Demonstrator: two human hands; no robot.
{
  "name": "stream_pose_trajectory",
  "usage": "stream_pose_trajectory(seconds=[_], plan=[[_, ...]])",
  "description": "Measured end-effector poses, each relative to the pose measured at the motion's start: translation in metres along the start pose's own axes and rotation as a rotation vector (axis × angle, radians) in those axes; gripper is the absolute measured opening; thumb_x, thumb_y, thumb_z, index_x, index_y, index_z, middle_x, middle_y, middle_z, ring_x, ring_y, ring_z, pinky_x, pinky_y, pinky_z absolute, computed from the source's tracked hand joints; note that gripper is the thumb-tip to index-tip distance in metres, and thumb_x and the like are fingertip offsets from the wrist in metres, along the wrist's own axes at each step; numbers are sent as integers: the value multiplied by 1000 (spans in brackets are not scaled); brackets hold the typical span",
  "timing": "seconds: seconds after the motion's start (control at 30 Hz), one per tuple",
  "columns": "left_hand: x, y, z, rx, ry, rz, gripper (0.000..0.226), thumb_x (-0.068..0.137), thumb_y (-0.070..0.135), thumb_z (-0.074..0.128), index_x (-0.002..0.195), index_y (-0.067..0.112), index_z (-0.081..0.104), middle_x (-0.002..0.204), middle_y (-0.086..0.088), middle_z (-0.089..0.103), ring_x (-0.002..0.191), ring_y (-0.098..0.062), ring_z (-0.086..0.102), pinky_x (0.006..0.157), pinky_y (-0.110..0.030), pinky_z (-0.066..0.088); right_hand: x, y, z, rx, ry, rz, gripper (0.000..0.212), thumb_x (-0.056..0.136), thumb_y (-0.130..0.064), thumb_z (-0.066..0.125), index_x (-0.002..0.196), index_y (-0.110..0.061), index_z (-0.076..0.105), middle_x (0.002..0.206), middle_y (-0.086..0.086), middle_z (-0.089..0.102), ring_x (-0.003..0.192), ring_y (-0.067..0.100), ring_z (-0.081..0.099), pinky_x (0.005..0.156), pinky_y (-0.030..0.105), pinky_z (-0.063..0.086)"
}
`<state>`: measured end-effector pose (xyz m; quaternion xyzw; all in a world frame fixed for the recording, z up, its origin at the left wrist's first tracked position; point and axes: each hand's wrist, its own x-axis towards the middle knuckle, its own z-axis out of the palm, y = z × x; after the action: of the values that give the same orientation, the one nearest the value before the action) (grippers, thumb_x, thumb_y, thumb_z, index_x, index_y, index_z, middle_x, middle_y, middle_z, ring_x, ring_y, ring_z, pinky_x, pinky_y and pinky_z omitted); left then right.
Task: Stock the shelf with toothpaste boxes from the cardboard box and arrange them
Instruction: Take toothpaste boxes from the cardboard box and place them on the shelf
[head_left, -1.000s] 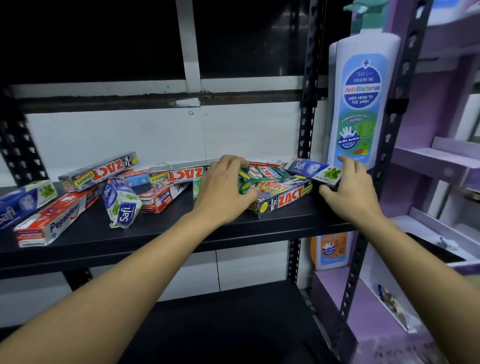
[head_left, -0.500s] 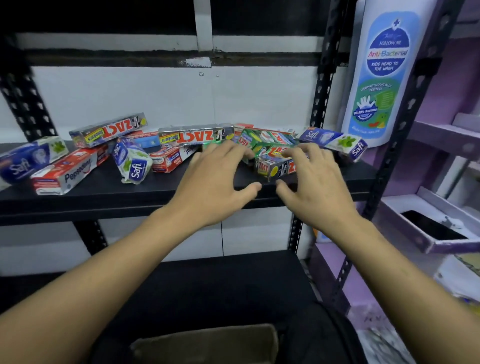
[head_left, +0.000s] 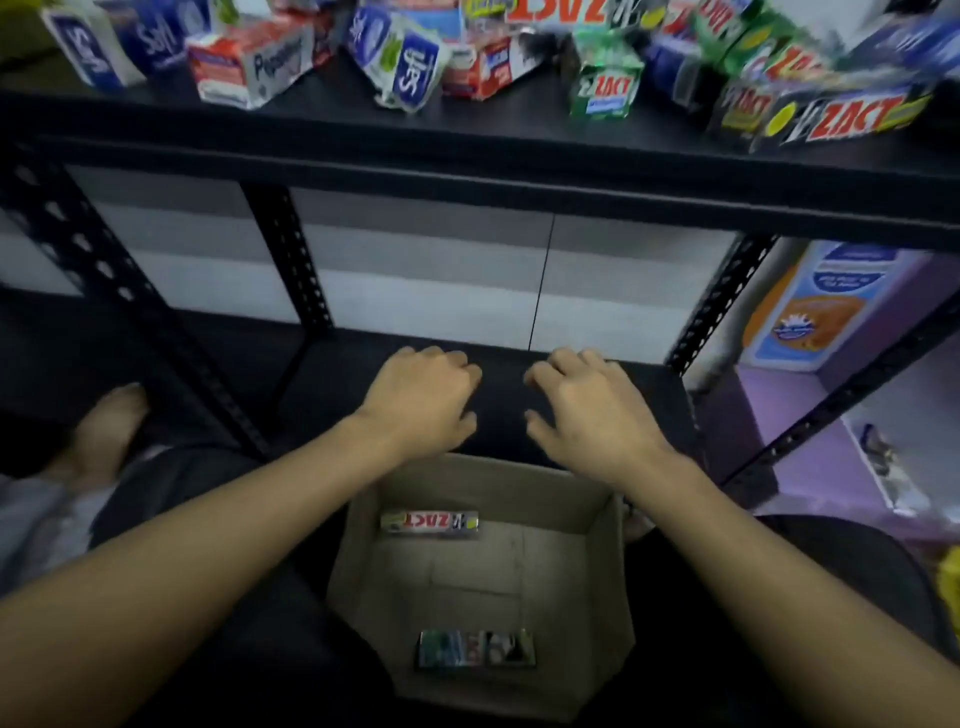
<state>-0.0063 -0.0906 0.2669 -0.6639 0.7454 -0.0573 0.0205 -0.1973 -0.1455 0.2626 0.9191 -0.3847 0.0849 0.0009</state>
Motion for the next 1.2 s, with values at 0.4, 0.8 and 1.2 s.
stream_pose_trajectory(seconds=[0.4, 0.8, 1.2], plan=[[-52, -1, 183, -149, -542, -165, 34, 88, 35, 58, 114, 13, 64, 117, -8, 66, 106, -29, 64, 81, -33, 48, -22, -24, 171, 99, -655, 34, 40, 92, -39, 53, 128, -19, 54, 121, 6, 60, 107, 27, 56, 84, 36, 46], [-115, 35, 334, -430, -838, -201, 42, 94, 31, 55, 133, 17, 50, 127, -8, 57, 113, -31, 57, 94, -42, 46, -78, -3, 285, 92, -1180, 111, 38, 94, -25, 54, 131, -14, 53, 129, 12, 55, 115, 29, 55, 93, 37, 48], [-136, 58, 392, -937, -782, -645, 62, 78, 31, 79, 136, 20, 58, 136, -8, 55, 124, -29, 53, 105, -34, 43, -12, -14, 323, 182, -1035, 71, 57, 93, -32, 61, 144, -20, 40, 141, 10, 47, 127, 28, 45, 100, 38, 43]])
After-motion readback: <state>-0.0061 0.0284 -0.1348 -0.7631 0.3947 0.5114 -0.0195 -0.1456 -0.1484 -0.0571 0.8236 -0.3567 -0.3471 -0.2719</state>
